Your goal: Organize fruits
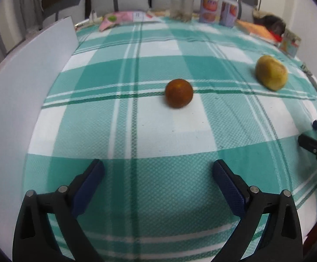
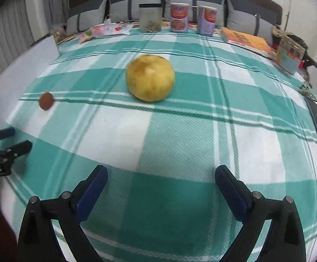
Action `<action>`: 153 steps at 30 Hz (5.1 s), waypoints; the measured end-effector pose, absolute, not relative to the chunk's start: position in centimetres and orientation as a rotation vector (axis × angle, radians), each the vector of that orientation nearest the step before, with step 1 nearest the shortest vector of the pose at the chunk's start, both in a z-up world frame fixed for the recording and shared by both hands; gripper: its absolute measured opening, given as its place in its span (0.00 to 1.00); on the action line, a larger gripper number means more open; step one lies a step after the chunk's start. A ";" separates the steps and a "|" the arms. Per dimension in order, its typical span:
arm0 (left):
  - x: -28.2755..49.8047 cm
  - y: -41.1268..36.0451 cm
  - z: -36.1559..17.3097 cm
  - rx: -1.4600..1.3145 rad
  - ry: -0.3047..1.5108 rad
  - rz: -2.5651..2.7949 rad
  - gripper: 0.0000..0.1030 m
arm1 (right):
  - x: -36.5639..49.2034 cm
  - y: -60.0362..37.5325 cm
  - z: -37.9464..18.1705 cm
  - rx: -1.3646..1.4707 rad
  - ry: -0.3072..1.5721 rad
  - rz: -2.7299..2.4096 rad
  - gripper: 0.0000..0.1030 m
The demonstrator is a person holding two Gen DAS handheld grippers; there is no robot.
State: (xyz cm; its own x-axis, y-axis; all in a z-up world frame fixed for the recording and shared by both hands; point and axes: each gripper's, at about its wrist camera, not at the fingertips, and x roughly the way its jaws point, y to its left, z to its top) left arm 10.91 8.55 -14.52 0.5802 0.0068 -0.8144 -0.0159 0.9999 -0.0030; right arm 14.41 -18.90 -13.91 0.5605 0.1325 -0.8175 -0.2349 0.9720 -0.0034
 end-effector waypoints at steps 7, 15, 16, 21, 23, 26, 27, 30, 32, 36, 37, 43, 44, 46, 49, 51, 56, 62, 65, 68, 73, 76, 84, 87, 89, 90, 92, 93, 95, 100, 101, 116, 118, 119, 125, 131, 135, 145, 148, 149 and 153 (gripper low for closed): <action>10.6 8.8 -14.7 -0.010 0.924 0.008 0.99 | 14.3 -19.0 -14.6 -0.124 0.939 0.222 1.00; 10.4 8.6 -14.6 -0.010 0.921 0.013 0.99 | 14.4 -19.1 -14.7 -0.123 0.937 0.227 1.00; 10.4 8.7 -14.6 -0.009 0.920 0.013 0.99 | 14.3 -19.1 -14.7 -0.123 0.937 0.227 1.00; 10.3 8.7 -14.6 -0.009 0.920 0.013 0.99 | 14.4 -19.1 -14.7 -0.123 0.936 0.226 1.00; 10.3 8.6 -14.6 -0.009 0.920 0.013 0.99 | 14.3 -19.1 -14.7 -0.123 0.937 0.226 1.00; 10.3 8.6 -14.6 -0.009 0.920 0.013 0.99 | 14.3 -19.1 -14.7 -0.124 0.937 0.225 1.00; 10.3 8.6 -14.6 -0.009 0.920 0.014 0.99 | 14.3 -19.1 -14.7 -0.124 0.937 0.225 1.00; 10.3 8.6 -14.6 -0.009 0.920 0.015 0.99 | 14.3 -19.1 -14.7 -0.123 0.936 0.226 1.00; 10.3 8.6 -14.6 -0.009 0.919 0.015 0.99 | 14.4 -19.1 -14.7 -0.124 0.936 0.226 1.00; 10.3 8.6 -14.6 -0.009 0.919 0.015 0.99 | 14.4 -19.1 -14.7 -0.124 0.936 0.226 1.00; 10.3 8.6 -14.6 -0.009 0.919 0.016 0.99 | 14.4 -19.1 -14.7 -0.123 0.936 0.226 1.00; 10.2 8.6 -14.7 -0.009 0.919 0.016 0.99 | 14.4 -19.1 -14.7 -0.124 0.936 0.226 1.00; 10.2 8.5 -14.7 -0.009 0.919 0.016 0.99 | 14.4 -19.1 -14.7 -0.124 0.936 0.226 1.00; 10.2 8.6 -14.7 -0.009 0.919 0.017 0.99 | 14.4 -19.1 -14.7 -0.124 0.936 0.227 1.00; 10.2 8.6 -14.7 -0.009 0.919 0.017 0.99 | 14.4 -19.1 -14.7 -0.124 0.936 0.227 1.00; 10.2 8.5 -14.7 -0.009 0.919 0.017 0.99 | 14.4 -19.1 -14.7 -0.124 0.936 0.227 1.00; 10.2 8.5 -14.7 -0.009 0.918 0.017 0.99 | 14.4 -19.1 -14.7 -0.124 0.936 0.226 1.00; 10.3 8.6 -14.7 -0.011 0.922 0.016 0.99 | 14.4 -19.1 -14.7 -0.124 0.936 0.227 1.00; 11.1 8.8 -14.2 -0.008 1.005 -0.033 0.99 | 14.4 -19.1 -14.7 -0.125 0.938 0.226 1.00; 12.5 9.6 -13.2 -0.086 1.090 -0.159 0.97 | 14.7 -19.0 -14.6 -0.138 0.962 0.244 1.00; 16.0 8.3 -11.1 -0.067 1.078 -0.229 0.97 | 18.6 -20.0 -12.7 -0.066 1.112 0.351 0.99; 18.5 6.7 -11.2 0.022 1.083 -0.199 0.95 | 22.8 -20.5 -10.3 0.015 1.159 0.369 0.99; 20.7 6.6 -12.7 0.065 1.119 -0.160 0.28 | 30.5 -17.0 -9.7 -0.023 1.284 0.374 1.00; 20.1 7.1 -12.1 0.033 1.096 -0.168 0.27 | 30.9 -14.4 -10.8 -0.139 1.321 0.389 0.75; 19.1 7.9 -10.8 -0.033 1.077 -0.179 0.27 | 30.9 -13.7 -11.3 -0.215 1.339 0.344 0.63; 18.2 9.0 -9.4 -0.098 1.054 -0.190 0.27 | 30.8 -13.6 -11.2 -0.217 1.346 0.336 0.63; 16.9 10.6 -7.2 -0.188 1.020 -0.207 0.27 | 30.4 -13.2 -10.6 -0.209 1.356 0.343 0.63; 16.0 11.8 -5.6 -0.235 0.992 -0.214 0.27 | 30.1 -12.8 -9.9 -0.194 1.349 0.364 0.63; 14.1 14.8 -2.3 -0.298 0.934 -0.209 0.27 | 29.8 -11.2 -7.4 -0.135 1.311 0.442 0.63; 10.3 25.4 4.9 -0.352 0.816 -0.056 0.27 | 28.8 -1.9 0.4 -0.040 1.185 0.689 0.63; 10.0 27.2 5.3 -0.362 0.812 -0.022 0.27 | 28.4 0.6 1.7 -0.031 1.166 0.746 0.63; 13.3 44.4 -8.7 -0.525 1.162 0.428 0.29 | 23.1 34.5 -4.9 -0.541 1.175 1.004 0.63; 13.5 44.5 -9.4 -0.530 1.188 0.451 0.33 | 23.3 34.7 -7.0 -0.603 1.198 0.971 0.63; 13.3 44.6 -9.3 -0.531 1.189 0.456 0.40 | 23.5 34.7 -7.6 -0.620 1.206 0.962 0.63; 11.6 43.3 -5.0 -0.473 1.054 0.470 0.61 | 24.0 33.1 -6.5 -0.601 1.186 0.937 0.79; 6.6 37.4 5.2 -0.242 0.792 0.534 0.92 | 23.0 29.4 3.8 -0.559 1.010 0.907 1.00; 4.3 34.6 7.6 -0.145 0.827 0.675 0.92 | 20.7 25.5 8.7 -0.524 0.907 0.889 1.00; -0.3 33.6 4.7 -0.341 0.940 0.652 0.92 | 15.6 19.7 5.8 -0.312 1.060 0.881 1.00; -1.3 34.4 4.2 -0.443 0.962 0.641 0.92 | 14.1 20.1 5.2 -0.308 1.079 0.913 1.00; -1.3 34.5 4.3 -0.442 0.964 0.654 0.92 | 13.8 20.4 5.2 -0.315 1.082 0.916 1.00; -2.0 34.4 4.8 -0.398 0.944 0.729 0.92 | 12.2 21.7 5.5 -0.363 1.069 0.921 1.00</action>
State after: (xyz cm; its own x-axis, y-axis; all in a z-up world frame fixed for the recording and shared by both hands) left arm -1.97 34.44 4.85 0.3779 0.3871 -0.8410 -0.7159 0.6982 -0.0002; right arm 12.18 21.69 5.52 0.1680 0.4662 -0.8686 -0.7900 0.5907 0.1642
